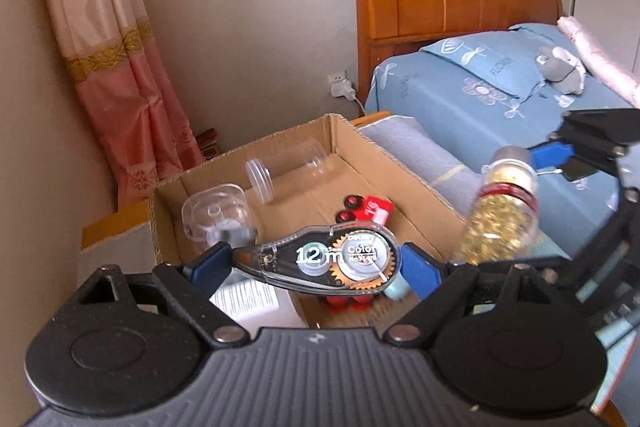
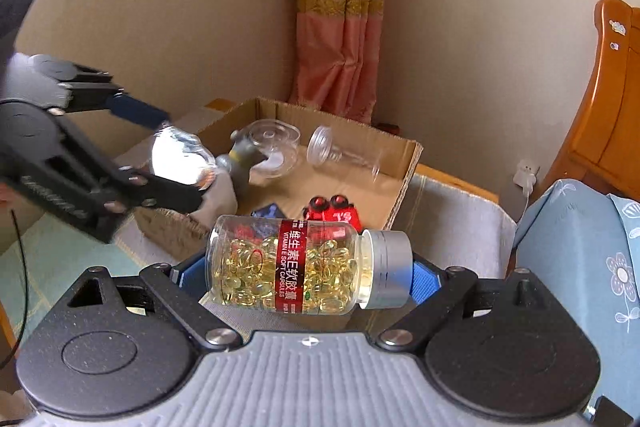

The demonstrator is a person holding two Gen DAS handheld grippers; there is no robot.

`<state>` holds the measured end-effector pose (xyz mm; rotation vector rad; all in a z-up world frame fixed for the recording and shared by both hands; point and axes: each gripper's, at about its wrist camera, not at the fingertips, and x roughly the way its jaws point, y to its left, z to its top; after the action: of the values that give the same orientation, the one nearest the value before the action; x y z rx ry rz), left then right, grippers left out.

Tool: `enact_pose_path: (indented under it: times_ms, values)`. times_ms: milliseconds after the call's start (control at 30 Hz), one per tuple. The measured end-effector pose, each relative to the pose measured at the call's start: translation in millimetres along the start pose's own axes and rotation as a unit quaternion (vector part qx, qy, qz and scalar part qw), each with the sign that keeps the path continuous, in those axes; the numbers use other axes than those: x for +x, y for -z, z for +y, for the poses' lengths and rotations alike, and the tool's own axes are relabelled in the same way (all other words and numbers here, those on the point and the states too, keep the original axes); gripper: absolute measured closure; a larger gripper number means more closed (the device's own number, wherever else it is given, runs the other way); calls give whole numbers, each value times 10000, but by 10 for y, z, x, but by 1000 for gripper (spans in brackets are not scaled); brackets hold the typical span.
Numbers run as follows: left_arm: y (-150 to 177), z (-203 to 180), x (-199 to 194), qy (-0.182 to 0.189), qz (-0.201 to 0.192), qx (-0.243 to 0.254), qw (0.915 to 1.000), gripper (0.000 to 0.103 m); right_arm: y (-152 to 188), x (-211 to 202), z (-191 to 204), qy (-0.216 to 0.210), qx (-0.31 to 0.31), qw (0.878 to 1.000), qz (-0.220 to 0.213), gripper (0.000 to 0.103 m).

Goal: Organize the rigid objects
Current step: 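Carry the correction tape and capsule jar into the box and open both tools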

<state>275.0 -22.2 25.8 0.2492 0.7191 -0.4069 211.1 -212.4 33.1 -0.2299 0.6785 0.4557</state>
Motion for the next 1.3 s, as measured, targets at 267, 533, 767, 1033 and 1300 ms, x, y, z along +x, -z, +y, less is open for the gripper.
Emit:
enact_pose_path:
  times_ms: [267, 533, 767, 1033, 1300]
  values:
    - [-99, 100, 362, -229, 48, -129, 9996, 13, -82, 118, -119, 43, 37, 10000, 46, 7]
    - [-11, 205, 128, -317, -94, -319, 9989, 5, -268, 360, -172, 57, -28, 9999, 93, 7]
    - [208, 333, -160, -905, -203, -444, 9947, 1, -587, 673, -147, -107, -128, 9998, 96, 8]
    - [409, 403, -255, -694, -144, -720, 9949, 1, -837, 1041, -90, 103, -232, 9992, 315, 22]
    - [506, 375, -349, -638, -334, -903, 9933, 1, -708, 835, -14, 301, -185, 9988, 332, 0]
